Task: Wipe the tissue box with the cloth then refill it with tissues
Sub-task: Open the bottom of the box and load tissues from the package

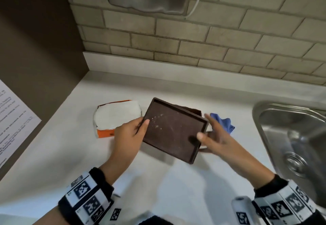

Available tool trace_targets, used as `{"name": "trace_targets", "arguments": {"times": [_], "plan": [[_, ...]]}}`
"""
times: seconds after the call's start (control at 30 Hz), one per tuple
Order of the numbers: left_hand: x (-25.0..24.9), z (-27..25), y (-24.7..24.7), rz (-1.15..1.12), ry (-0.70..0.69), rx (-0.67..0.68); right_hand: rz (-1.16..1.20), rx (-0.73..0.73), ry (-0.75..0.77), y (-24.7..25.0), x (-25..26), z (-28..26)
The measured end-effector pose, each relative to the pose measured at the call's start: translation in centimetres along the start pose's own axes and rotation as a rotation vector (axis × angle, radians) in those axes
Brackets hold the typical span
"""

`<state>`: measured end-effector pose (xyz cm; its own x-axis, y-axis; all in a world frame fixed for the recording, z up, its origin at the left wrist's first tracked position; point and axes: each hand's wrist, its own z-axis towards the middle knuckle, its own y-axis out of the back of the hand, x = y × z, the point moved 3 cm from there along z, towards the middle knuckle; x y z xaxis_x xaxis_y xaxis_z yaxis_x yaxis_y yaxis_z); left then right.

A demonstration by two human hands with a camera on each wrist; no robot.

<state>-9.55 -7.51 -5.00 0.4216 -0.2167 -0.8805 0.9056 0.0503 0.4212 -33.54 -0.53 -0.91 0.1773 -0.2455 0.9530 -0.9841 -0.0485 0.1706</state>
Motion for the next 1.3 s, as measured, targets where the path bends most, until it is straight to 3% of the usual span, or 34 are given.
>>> {"name": "trace_targets", "arguments": {"times": [0.07, 0.23, 0.43, 0.67, 1.03, 1.3], "plan": [[1.5, -1.4, -0.2, 0.029, 0.016, 0.043, -0.017, 0.099, -0.055, -1.7, -1.7, -1.1], [4.4, -4.8, -1.3, 0.174, 0.129, 0.312, -0.164, 0.065, -0.163, -1.7, -5.7, -2.7], [5.1, -7.0, -2.3, 0.227, 0.137, 0.547, -0.266, 0.038, -0.269, -0.9, -8.0, -4.2], [5.7, -7.6, -3.0, 0.234, 0.128, 0.621, -0.603, 0.030, -0.300, -0.3, -10.6, -3.5], [5.9, -6.5, -3.5, 0.468, -0.020, 0.690, -0.756, -0.014, -0.413, -0.3, -12.4, -1.7], [6.4, -6.0, -2.9, 0.397, 0.012, 0.712, -0.924, -0.066, -0.434, -0.4, -12.2, -0.9]]}}
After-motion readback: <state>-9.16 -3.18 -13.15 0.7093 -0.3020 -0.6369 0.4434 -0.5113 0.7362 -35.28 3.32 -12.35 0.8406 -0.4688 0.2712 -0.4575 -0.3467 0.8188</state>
